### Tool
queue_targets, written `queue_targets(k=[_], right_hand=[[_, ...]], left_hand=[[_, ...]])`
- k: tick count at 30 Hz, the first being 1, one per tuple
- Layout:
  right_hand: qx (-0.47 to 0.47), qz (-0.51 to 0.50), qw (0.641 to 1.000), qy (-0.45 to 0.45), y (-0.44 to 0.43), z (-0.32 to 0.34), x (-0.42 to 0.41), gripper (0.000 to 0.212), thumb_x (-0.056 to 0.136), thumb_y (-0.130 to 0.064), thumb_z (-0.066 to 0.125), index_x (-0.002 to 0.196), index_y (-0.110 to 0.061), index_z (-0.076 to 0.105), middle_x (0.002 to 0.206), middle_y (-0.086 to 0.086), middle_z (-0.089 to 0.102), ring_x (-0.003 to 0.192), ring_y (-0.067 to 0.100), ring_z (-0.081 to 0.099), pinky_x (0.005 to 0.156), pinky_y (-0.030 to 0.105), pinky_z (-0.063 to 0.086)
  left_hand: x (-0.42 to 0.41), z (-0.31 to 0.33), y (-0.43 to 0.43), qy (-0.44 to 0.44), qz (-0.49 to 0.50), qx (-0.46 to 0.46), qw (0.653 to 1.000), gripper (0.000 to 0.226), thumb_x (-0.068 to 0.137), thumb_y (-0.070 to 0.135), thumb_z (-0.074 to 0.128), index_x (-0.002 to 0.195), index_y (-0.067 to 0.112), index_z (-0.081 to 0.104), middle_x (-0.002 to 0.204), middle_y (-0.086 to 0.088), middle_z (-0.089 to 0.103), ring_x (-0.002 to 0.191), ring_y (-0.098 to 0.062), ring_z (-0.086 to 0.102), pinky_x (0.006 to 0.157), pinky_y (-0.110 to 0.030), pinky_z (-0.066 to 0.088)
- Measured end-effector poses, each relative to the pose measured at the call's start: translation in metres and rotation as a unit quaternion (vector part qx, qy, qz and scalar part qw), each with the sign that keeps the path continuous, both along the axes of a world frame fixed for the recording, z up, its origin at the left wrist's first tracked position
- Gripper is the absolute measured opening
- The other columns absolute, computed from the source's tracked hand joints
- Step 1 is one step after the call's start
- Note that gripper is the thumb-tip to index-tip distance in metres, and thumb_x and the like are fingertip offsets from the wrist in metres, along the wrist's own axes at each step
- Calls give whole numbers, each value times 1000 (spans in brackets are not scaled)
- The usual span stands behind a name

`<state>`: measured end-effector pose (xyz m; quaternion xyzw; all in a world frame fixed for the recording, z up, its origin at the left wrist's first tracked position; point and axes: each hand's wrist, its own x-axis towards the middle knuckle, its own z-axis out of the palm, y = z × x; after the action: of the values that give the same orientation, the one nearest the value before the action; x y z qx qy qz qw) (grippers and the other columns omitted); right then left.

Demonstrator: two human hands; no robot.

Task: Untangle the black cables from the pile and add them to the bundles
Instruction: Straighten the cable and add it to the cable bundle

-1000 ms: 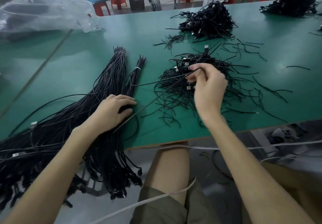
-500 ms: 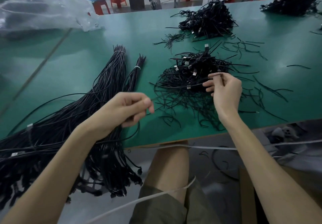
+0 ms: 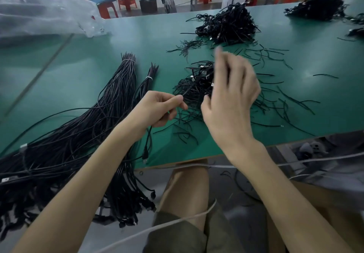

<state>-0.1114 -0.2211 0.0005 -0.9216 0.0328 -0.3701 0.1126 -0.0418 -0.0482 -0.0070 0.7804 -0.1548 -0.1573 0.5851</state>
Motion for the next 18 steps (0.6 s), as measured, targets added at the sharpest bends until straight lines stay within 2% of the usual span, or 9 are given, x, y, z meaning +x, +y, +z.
queue_targets(k=[3, 5, 6, 8, 9, 11, 13, 15, 18], right_hand=[[-100, 75, 987, 99, 7, -8, 0, 71, 96, -10, 60, 160, -16, 29, 158, 4, 36, 150, 29, 25, 121, 53, 15], [-84, 160, 971, 156, 9, -15, 3, 76, 92, 6, 50, 161, -12, 25, 153, 5, 42, 147, 25, 30, 123, 46, 13], [-63, 194, 962, 182, 9, -19, 4, 73, 92, 9, 48, 160, -10, 27, 147, 5, 48, 142, 24, 36, 122, 41, 18], [-15, 233, 951, 202, 8, -26, 6, 50, 100, 5, 47, 148, -8, 45, 130, 5, 60, 123, 23, 51, 109, 37, 37], [5, 241, 951, 191, 7, -30, 7, 34, 102, 2, 49, 134, -9, 55, 117, 4, 64, 110, 22, 54, 98, 38, 44], [38, 235, 960, 147, 3, -37, 7, 19, 101, 3, 50, 107, -11, 61, 95, -4, 63, 86, 17, 50, 79, 38, 48], [88, 207, 967, 123, -2, -41, 9, 21, 100, 3, 48, 98, -16, 57, 83, -17, 51, 73, 8, 41, 64, 27, 38], [142, 178, 966, 124, -8, -44, 12, 24, 104, -2, 44, 95, -21, 54, 81, -20, 46, 70, -1, 44, 57, 18, 27], [194, 165, 959, 126, -11, -47, 13, 25, 108, -11, 41, 91, -25, 52, 81, -16, 47, 60, 2, 41, 54, 22, 26]], left_hand=[[-4, 2, 0, 23, -57, 12, 998, 33, 104, 33, 59, 82, 18, 78, 51, -1, 41, 40, -13, 25, 38, -18, 19], [-4, 2, 4, 31, -80, 7, 996, 36, 105, 33, 57, 77, 19, 76, 49, -1, 42, 38, -13, 27, 36, -19, 19], [-2, 2, 7, 36, -84, 5, 996, 36, 105, 34, 57, 82, 12, 75, 49, -1, 44, 38, -13, 28, 36, -20, 20], [0, 1, 17, 47, -94, 9, 994, 37, 102, 38, 60, 94, 4, 74, 53, -2, 49, 40, -14, 32, 37, -20, 23], [1, 0, 23, 51, -102, 9, 993, 37, 101, 40, 62, 99, 6, 75, 57, -2, 52, 41, -14, 34, 37, -19, 24], [3, -2, 37, 46, -120, -4, 992, 35, 100, 42, 63, 107, 11, 75, 65, -2, 59, 42, -15, 40, 40, -19, 24], [8, -5, 54, 41, -127, -57, 989, 36, 99, 43, 66, 116, 13, 74, 72, 0, 63, 46, -14, 46, 43, -21, 28], [14, -9, 69, 45, -107, -144, 983, 39, 96, 41, 68, 122, 12, 72, 80, 2, 66, 49, -12, 49, 46, -20, 36], [20, -15, 87, 81, -57, -298, 949, 41, 95, 37, 68, 126, 11, 72, 97, 5, 72, 62, -8, 58, 60, -20, 48]])
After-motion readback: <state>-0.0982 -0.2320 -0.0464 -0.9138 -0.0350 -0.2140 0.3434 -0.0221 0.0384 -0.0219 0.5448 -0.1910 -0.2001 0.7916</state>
